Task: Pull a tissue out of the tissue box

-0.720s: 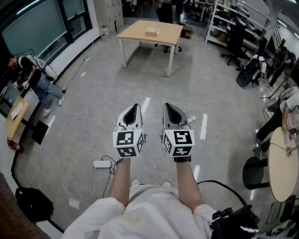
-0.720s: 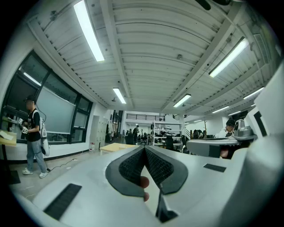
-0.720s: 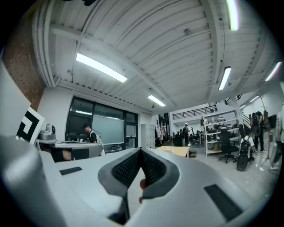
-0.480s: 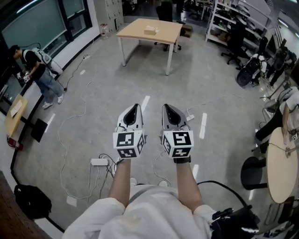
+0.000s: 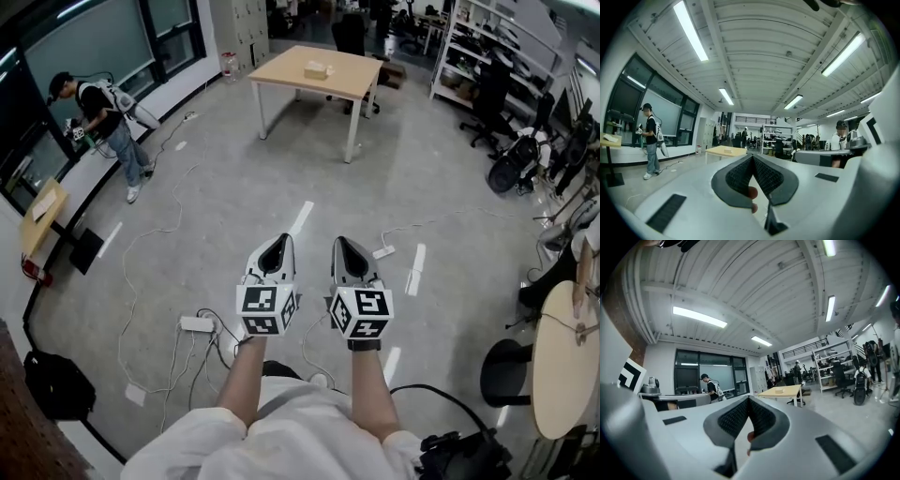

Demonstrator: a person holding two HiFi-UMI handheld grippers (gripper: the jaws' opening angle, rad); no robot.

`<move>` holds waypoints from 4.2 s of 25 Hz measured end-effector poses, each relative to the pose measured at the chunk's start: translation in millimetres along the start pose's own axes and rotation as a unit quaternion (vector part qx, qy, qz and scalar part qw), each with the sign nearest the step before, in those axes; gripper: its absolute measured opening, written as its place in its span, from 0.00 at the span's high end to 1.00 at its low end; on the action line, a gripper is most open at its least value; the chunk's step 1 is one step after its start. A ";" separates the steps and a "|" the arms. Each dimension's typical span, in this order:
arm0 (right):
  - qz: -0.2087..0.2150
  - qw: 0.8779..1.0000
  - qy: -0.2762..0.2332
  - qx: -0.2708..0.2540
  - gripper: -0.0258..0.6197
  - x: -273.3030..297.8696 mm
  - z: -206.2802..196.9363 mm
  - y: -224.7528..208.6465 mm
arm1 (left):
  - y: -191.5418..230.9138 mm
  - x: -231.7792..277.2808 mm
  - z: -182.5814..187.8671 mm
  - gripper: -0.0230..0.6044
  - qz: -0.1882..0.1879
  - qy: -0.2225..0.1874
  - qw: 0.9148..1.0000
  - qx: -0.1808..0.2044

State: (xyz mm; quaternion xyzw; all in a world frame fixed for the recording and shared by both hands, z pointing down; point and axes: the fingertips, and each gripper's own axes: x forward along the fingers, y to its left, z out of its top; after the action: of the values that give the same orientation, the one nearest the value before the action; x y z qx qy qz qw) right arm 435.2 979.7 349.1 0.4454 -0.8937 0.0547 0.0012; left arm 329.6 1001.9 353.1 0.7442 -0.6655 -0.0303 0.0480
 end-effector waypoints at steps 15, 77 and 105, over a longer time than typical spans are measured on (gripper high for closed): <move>0.007 0.999 0.024 -0.023 0.96 104.4 -9.0 12.1 | 73.6 80.0 3.4 0.98 0.002 -0.009 1.000 -0.022; 0.059 0.997 0.035 -0.018 0.96 591.0 0.3 -51.2 | 332.9 467.0 60.0 0.98 0.012 -0.053 0.998 -0.036; 0.039 0.999 0.027 -0.011 0.96 834.9 11.6 -90.6 | 459.2 674.2 59.1 0.98 -0.034 -0.037 0.999 0.023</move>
State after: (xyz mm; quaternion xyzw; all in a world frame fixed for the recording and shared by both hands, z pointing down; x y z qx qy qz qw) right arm 4.1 259.9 388.8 0.4088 -0.9104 0.0566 0.0285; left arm -54.7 280.0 358.4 0.7655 -0.6419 -0.0440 0.0056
